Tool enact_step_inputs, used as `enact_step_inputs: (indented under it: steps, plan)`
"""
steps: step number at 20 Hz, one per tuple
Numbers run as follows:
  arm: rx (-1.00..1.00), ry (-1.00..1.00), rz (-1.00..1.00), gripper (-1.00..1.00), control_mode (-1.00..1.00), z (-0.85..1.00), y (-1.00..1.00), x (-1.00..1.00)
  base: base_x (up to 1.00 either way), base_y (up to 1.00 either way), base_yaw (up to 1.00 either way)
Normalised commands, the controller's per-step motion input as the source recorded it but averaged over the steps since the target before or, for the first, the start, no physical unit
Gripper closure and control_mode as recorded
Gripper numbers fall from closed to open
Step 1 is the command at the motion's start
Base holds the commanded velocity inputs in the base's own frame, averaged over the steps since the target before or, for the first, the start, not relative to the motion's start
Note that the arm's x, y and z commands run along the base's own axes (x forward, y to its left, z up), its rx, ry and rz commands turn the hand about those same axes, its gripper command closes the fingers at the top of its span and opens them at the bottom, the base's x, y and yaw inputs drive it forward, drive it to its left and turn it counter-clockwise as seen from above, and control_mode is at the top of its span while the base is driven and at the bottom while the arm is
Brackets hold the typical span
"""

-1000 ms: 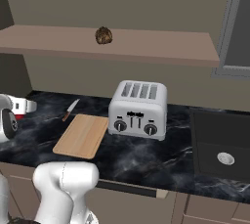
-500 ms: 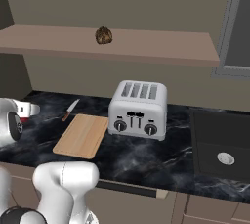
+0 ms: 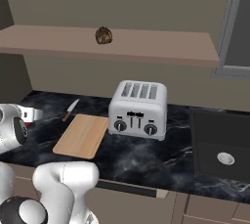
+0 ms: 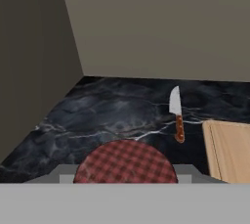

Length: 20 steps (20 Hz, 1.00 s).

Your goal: Pick the bread, place it on the cutting board, pick the jam, place it on the counter, and close the cabinet.

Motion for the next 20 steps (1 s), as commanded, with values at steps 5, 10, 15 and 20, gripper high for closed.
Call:
enact_step_inputs:
  steps: [5,10,15,20]
  plan:
    - [0.00,0.00,0.00,1.00,-1.00,-0.33,0.02,0.01,0.00,0.00,0.00]
    - [0.00,0.00,0.00,1.00,-1.00,-0.27,0.02,0.00,0.00,0.00,0.00]
    - [0.00,0.00,0.00,1.00,-1.00,-0.22,0.01,0.00,0.00,0.00,0.00]
    - [0.00,0.00,0.00,1.00,-1.00,-0.10,0.04,0.00,0.00,0.00,0.00]
